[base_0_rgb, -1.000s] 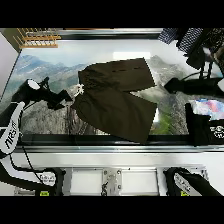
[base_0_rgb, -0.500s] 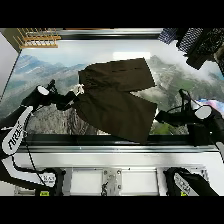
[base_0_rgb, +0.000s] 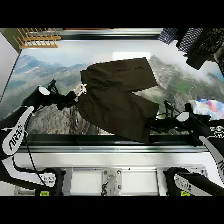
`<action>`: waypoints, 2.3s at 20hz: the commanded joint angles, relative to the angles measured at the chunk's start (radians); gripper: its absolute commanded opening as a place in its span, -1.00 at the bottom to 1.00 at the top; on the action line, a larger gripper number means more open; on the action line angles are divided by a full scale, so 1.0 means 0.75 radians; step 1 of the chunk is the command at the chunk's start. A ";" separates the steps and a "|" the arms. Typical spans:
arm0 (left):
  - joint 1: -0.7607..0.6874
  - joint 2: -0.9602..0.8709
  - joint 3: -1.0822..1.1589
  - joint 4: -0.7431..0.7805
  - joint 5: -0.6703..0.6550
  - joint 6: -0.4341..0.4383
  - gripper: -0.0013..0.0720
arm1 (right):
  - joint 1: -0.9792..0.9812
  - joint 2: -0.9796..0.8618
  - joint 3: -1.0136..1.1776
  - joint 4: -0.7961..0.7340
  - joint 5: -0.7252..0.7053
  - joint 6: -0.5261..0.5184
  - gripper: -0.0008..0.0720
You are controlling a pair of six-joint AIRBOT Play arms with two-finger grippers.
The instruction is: Fold the clothes and pants, and hang the long-sleeved shirts on hangers.
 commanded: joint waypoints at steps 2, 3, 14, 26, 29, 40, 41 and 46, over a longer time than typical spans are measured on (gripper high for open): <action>-0.033 0.117 -0.139 0.009 -0.030 0.063 -0.94 | 0.030 -0.046 0.126 -0.027 -0.100 -0.030 -0.97; -0.049 0.172 -0.201 0.017 -0.013 0.063 -0.94 | 0.030 -0.052 0.195 -0.084 -0.098 -0.030 -0.97; -0.194 0.588 -0.617 0.075 0.071 0.063 -0.94 | -0.151 0.110 0.451 -0.453 0.263 0.096 0.43; -0.135 0.608 -0.653 0.074 0.073 0.063 -0.94 | -0.342 0.670 -0.309 -0.253 0.397 0.635 0.43; -0.135 0.608 -0.653 0.074 0.072 0.063 -0.94 | -0.308 0.716 -0.348 -0.304 0.447 0.761 0.43; -0.135 0.608 -0.653 0.075 0.073 0.063 -0.94 | -0.069 0.620 -0.381 -0.365 0.201 1.035 0.42; -0.135 0.608 -0.653 0.074 0.073 0.063 -0.94 | -0.068 0.600 -0.381 -0.365 0.185 1.038 0.42; -0.135 0.608 -0.653 0.075 0.073 0.063 -0.94 | -0.034 0.539 -0.381 -0.351 0.089 1.038 0.42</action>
